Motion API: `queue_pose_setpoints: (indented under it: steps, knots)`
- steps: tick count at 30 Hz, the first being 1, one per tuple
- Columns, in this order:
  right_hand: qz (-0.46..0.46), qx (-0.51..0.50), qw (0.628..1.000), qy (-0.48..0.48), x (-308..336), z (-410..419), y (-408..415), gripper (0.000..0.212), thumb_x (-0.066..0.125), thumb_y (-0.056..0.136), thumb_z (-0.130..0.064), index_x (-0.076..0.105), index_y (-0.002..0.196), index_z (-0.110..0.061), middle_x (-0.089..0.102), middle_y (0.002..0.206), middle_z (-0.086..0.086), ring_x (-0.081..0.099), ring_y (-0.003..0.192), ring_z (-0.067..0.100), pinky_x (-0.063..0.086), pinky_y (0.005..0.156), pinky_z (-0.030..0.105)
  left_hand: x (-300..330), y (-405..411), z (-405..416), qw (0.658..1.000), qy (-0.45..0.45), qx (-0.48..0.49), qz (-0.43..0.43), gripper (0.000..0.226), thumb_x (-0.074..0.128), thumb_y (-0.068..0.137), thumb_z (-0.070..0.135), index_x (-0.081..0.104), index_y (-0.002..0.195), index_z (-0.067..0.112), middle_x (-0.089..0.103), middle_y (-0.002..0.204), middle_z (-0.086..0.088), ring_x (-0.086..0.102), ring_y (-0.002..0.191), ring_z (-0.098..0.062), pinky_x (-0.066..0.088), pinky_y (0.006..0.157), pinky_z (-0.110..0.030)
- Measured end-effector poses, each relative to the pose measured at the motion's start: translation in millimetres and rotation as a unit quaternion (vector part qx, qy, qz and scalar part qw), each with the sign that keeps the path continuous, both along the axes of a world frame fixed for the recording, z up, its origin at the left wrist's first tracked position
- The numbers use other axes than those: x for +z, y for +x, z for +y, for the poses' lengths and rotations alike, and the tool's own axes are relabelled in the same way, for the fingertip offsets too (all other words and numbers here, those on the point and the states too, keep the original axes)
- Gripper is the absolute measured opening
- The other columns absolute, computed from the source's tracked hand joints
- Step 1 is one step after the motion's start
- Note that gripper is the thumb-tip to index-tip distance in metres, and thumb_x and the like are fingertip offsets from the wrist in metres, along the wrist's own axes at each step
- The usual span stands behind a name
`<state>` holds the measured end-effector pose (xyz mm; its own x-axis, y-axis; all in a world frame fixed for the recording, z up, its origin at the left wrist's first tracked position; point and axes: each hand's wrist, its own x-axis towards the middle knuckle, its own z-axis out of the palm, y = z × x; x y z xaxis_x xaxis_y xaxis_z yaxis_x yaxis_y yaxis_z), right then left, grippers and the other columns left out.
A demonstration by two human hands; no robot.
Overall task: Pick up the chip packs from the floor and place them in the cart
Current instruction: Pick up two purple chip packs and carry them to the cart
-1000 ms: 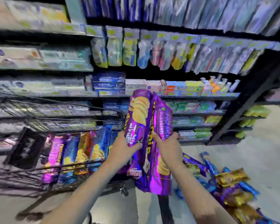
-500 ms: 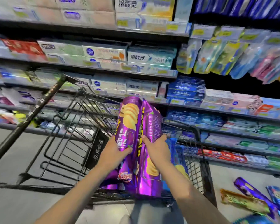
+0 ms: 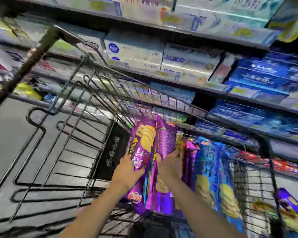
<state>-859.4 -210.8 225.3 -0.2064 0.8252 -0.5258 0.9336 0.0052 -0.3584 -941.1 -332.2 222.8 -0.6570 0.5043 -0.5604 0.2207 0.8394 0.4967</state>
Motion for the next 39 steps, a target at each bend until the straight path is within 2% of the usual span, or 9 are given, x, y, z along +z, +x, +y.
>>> queue_pose_setpoints:
  steps: [4,8,12,21,26,29,32,35,39]
  knots:
    - [-0.058,0.026,0.998,-0.024,-50,-3,-8,0.085,0.053,0.089,-0.052,0.015,0.147,-0.002,0.038,0.142,0.022,0.050,0.124,0.037,0.046,0.097,0.044,-37,-2,6,0.999,-0.044,0.022,-0.008,0.076,0.066,0.081,0.039,0.032,0.135,0.000,0.046,0.130,-0.021,0.050,0.120,-0.038,0.041,0.098,-0.040]
    - [-0.106,0.029,0.993,-0.042,-79,-5,-10,0.089,0.049,0.092,-0.053,0.006,0.150,0.000,0.030,0.149,0.024,0.042,0.131,0.037,0.043,0.098,0.043,-59,1,9,0.997,-0.051,0.056,-0.015,0.092,0.066,0.082,0.037,0.014,0.146,-0.004,0.039,0.137,-0.023,0.045,0.125,-0.038,0.037,0.104,-0.039]
    - [-0.136,0.051,0.988,-0.044,-94,-6,-12,0.091,0.044,0.092,-0.058,0.002,0.150,-0.001,0.025,0.152,0.025,0.041,0.133,0.038,0.043,0.098,0.044,-70,2,12,0.995,-0.058,0.083,-0.020,0.095,0.069,0.080,0.039,0.014,0.146,-0.002,0.039,0.138,-0.022,0.045,0.125,-0.037,0.038,0.106,-0.041]
    - [-0.062,0.103,0.991,-0.053,-81,2,-7,0.073,0.050,0.093,-0.046,0.021,0.146,-0.005,0.040,0.140,0.020,0.049,0.123,0.038,0.043,0.096,0.041,-58,-5,7,0.996,-0.081,-0.008,0.047,0.089,0.063,0.085,0.041,0.016,0.147,-0.002,0.023,0.149,-0.021,0.032,0.135,-0.037,0.028,0.111,-0.038]
    - [-0.041,0.204,0.978,0.010,-30,15,15,0.068,0.045,0.094,-0.048,0.023,0.148,-0.013,0.039,0.145,0.015,0.040,0.133,0.032,0.035,0.106,0.044,-8,-18,16,0.983,-0.072,-0.123,0.114,0.078,0.046,0.091,0.047,0.019,0.147,0.000,0.020,0.155,-0.020,0.023,0.142,-0.031,0.022,0.116,-0.036]
    - [-0.047,0.267,0.959,0.082,14,27,37,0.067,0.039,0.095,-0.052,0.029,0.149,-0.015,0.037,0.149,0.013,0.035,0.139,0.027,0.025,0.114,0.049,39,-25,36,0.952,-0.070,-0.236,0.182,0.080,0.038,0.089,0.053,0.018,0.149,0.003,0.022,0.155,-0.017,0.023,0.143,-0.030,0.022,0.117,-0.040]
    - [-0.044,0.275,0.946,0.165,59,46,70,0.079,0.018,0.083,-0.059,0.049,0.139,-0.012,0.054,0.137,0.018,0.052,0.128,0.030,0.035,0.107,0.060,88,-19,68,0.897,-0.057,-0.357,0.254,0.076,0.041,0.092,0.054,0.020,0.149,0.009,0.017,0.159,-0.011,0.020,0.145,-0.029,0.022,0.117,-0.044]
    - [-0.071,0.255,0.952,0.156,106,62,123,0.075,0.014,0.091,-0.062,0.019,0.153,-0.020,0.019,0.160,0.009,0.016,0.148,0.026,0.003,0.118,0.052,136,11,106,0.850,-0.016,-0.442,0.287,0.071,0.039,0.093,0.055,0.026,0.147,0.012,0.018,0.159,-0.008,0.022,0.144,-0.027,0.024,0.117,-0.044]
    - [-0.065,0.155,0.963,0.211,153,84,211,0.070,0.027,0.094,-0.058,0.019,0.152,-0.020,0.020,0.160,0.007,0.015,0.148,0.024,0.004,0.119,0.051,191,85,159,0.795,0.049,-0.517,0.312,0.071,0.041,0.092,0.055,0.025,0.148,0.012,0.021,0.158,-0.008,0.023,0.144,-0.025,0.023,0.117,-0.043]
